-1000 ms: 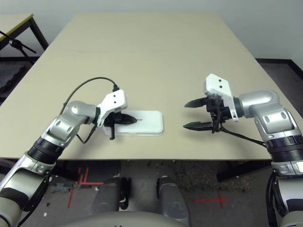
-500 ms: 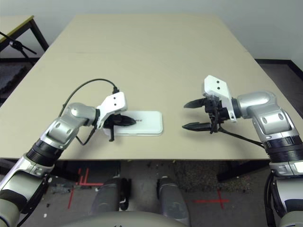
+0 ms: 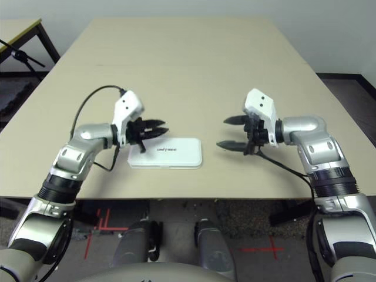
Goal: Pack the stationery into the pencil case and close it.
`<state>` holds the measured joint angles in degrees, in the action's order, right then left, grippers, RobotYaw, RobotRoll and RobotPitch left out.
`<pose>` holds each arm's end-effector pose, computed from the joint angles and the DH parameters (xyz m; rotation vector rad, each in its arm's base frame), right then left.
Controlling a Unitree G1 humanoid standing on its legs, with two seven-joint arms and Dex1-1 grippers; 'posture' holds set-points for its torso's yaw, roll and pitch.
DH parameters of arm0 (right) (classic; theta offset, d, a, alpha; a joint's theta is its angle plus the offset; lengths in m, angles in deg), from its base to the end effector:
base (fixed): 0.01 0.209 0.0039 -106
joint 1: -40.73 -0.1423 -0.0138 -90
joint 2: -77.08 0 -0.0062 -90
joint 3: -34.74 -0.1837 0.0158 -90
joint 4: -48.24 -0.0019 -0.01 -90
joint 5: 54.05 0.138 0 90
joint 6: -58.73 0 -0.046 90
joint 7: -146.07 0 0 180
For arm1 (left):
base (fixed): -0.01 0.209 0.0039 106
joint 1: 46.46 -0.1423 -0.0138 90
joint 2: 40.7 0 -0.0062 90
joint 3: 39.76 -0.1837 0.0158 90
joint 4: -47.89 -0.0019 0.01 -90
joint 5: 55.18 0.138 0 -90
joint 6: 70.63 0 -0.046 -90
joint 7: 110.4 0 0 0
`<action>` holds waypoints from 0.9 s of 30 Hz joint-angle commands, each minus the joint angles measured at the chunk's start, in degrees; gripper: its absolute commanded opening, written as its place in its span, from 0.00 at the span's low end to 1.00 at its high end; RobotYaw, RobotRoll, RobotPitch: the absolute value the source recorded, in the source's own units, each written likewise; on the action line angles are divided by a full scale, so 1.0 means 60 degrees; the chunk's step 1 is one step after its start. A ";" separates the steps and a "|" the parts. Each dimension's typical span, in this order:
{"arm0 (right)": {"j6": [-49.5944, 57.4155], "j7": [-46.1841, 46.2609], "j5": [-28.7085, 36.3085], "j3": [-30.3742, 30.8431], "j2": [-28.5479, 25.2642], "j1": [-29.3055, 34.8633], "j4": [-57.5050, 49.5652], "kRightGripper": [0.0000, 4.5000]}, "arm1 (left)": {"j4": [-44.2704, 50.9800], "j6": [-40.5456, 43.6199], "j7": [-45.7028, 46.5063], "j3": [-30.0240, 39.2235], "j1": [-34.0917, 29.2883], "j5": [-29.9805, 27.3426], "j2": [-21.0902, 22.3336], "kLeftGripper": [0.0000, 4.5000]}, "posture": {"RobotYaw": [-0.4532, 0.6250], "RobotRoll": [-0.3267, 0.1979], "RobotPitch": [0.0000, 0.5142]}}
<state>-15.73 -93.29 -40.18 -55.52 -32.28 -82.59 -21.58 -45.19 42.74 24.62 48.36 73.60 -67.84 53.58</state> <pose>0.2988 -0.2609 0.1569 -0.2841 0.1710 0.8902 0.2894 0.1796 0.1505 0.1709 0.0196 -0.8780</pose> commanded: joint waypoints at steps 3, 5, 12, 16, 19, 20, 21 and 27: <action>-0.1407 0.3302 -0.0240 -0.1351 0.0993 -0.0860 0.2190 1.00 | -0.1688 -0.1303 0.1635 0.1945 0.0396 -0.0360 0.0057 0.99 | 0.41 0.62 0.16; -0.1926 0.4141 -0.0345 -0.1628 0.1213 -0.1105 0.2847 1.00 | -0.2356 -0.1851 0.2103 0.2413 0.0596 -0.0371 0.0097 1.00 | 0.42 0.62 0.16; -0.4309 0.8086 -0.0798 -0.2669 0.1681 -0.1665 0.5248 1.00 | -0.5555 -0.4129 0.4133 0.3975 0.1382 -0.0213 0.0700 1.00 | 0.42 0.62 0.17; -0.4836 1.0099 -0.0725 -0.3298 0.1648 -0.1720 0.6099 1.00 | -0.6744 -0.5034 0.4709 0.4264 0.1466 -0.0194 0.0978 1.00 | 0.41 0.62 0.18; -0.5093 1.0672 -0.0684 -0.3546 0.1542 -0.1681 0.6548 1.00 | -0.7126 -0.5404 0.4813 0.4223 0.1486 -0.0174 0.1021 1.00 | 0.41 0.62 0.20; -0.5130 1.0686 -0.0658 -0.3585 0.1512 -0.1689 0.6654 1.00 | -0.7196 -0.5489 0.4828 0.4194 0.1488 -0.0171 0.1009 1.00 | 0.41 0.62 0.20; -0.5159 1.0668 -0.0651 -0.3601 0.1488 -0.1727 0.6746 1.00 | -0.7275 -0.5555 0.4846 0.4163 0.1518 -0.0167 0.1000 1.00 | 0.41 0.62 0.21; -0.5285 1.0474 -0.0650 -0.3575 0.1354 -0.2035 0.7000 1.00 | -0.7611 -0.5767 0.4921 0.4074 0.1680 -0.0167 0.0982 1.00 | 0.40 0.62 0.24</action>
<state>-46.66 -30.03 -44.49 -76.48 -23.46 -93.64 19.38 -89.60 9.05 53.75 73.24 83.32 -69.29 59.32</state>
